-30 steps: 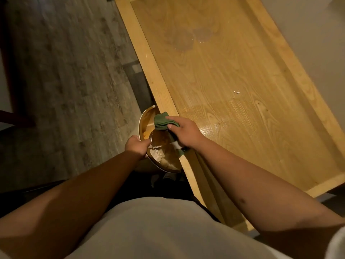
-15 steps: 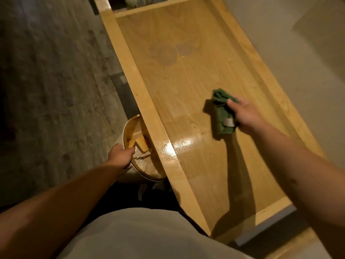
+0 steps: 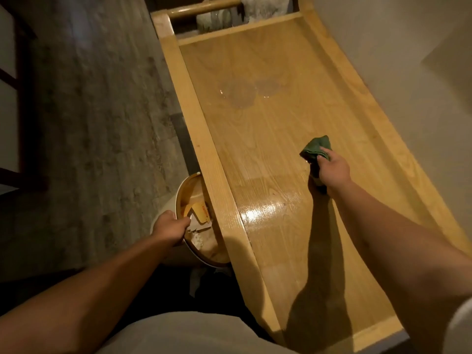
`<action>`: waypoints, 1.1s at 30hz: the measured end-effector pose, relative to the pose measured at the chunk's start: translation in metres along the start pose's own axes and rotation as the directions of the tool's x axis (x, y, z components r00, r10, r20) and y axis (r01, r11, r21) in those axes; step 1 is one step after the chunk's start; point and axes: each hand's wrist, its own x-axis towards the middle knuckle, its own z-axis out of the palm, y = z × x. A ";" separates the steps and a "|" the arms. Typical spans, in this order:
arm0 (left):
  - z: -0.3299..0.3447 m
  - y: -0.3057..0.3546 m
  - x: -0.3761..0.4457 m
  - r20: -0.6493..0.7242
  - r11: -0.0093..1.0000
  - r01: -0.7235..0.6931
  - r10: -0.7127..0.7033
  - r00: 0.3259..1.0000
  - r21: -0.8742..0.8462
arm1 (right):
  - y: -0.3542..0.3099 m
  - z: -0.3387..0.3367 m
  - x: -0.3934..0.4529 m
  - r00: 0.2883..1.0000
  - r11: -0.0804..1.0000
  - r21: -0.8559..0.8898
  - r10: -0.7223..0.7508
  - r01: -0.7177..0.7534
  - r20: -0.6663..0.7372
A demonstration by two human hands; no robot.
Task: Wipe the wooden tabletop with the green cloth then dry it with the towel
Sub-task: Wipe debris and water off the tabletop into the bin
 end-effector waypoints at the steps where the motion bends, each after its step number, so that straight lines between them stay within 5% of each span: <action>1: 0.000 0.001 -0.001 -0.001 1.000 -0.003 0.003 1.000 0.000 | -0.003 0.004 0.000 1.000 0.999 0.038 0.008 -0.009 0.026; 12: -0.003 0.002 -0.007 0.073 0.999 -0.026 0.029 0.997 -0.043 | -0.010 0.074 -0.059 0.970 0.984 0.175 -0.001 -0.043 0.243; 24: -0.007 0.002 -0.004 0.069 0.981 -0.013 0.027 0.997 -0.195 | -0.006 0.159 -0.142 0.908 0.994 0.045 -0.110 0.100 0.405; 33: -0.027 -0.001 0.011 0.049 0.973 -0.033 0.045 0.998 -0.230 | -0.008 0.200 -0.184 0.853 0.947 0.227 0.083 -0.229 0.515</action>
